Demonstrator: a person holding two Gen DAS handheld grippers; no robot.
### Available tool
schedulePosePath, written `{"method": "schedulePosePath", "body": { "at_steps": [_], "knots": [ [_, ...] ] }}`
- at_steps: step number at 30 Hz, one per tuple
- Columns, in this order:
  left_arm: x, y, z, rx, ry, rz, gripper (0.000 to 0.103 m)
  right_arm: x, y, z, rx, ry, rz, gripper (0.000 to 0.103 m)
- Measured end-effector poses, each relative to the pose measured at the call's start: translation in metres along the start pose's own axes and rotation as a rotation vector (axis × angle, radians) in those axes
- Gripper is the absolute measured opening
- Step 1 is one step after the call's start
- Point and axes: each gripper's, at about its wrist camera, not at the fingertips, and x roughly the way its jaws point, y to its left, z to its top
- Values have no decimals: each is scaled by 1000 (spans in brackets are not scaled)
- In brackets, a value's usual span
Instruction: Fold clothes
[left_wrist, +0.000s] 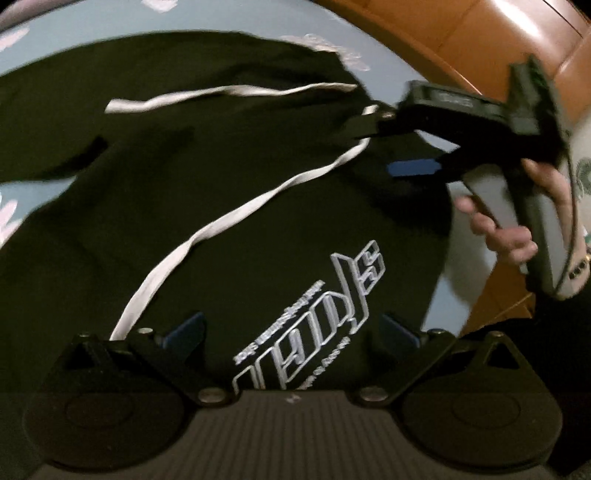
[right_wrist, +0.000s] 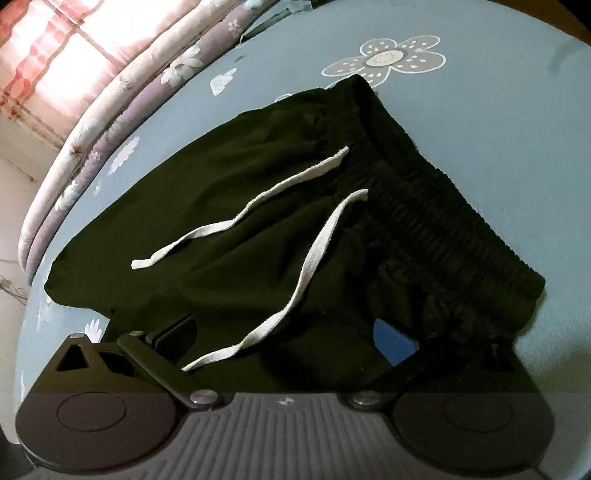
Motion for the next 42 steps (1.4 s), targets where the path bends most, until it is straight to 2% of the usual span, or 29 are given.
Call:
{"method": "schedulePosePath", "body": {
  "at_steps": [5, 10, 15, 19, 26, 28, 31, 32, 34, 36, 37, 38, 39, 40, 42],
  "knots": [
    [-5, 9, -5, -26, -48, -45, 102, -2, 5, -18, -76, -82, -19, 103],
    [-5, 9, -1, -27, -35, -55, 102, 0, 19, -38, -201, -152, -90, 103],
    [-7, 14, 0, -35, -34, -75, 102, -1, 18, -38, -197, -156, -98, 103],
    [-5, 3, -4, 45, -27, -38, 102, -3, 15, -35, -171, -159, -79, 103],
    [-3, -19, -9, 199, -22, 66, 101, -6, 31, -39, -280, -141, -126, 103],
    [-13, -24, -11, 237, -65, 82, 100, -18, 38, -41, -312, -167, -72, 103],
    [-40, -23, -9, 277, -156, 66, 100, -48, 45, -35, -364, -255, 50, 103],
    [-49, -22, -8, 288, -182, 63, 99, -57, 45, -29, -382, -289, 69, 103],
    [-64, -16, -4, 315, -226, 74, 91, -73, 42, -11, -423, -350, 81, 103],
    [-73, -8, 2, 337, -246, 96, 70, -74, 36, 18, -500, -363, 14, 102],
    [-75, -3, 7, 347, -248, 96, 66, -71, 32, 34, -538, -361, -40, 93],
    [-77, 3, 11, 356, -249, 96, 64, -64, 24, 52, -541, -335, -63, 75],
    [-79, 9, 15, 356, -247, 104, 64, -56, 15, 71, -533, -301, -74, 67],
    [-78, 14, 22, 354, -247, 112, 64, -47, 6, 90, -525, -268, -85, 62],
    [-78, 25, 33, 347, -252, 120, 64, -29, -14, 122, -493, -232, -46, 62]
  ]
}}
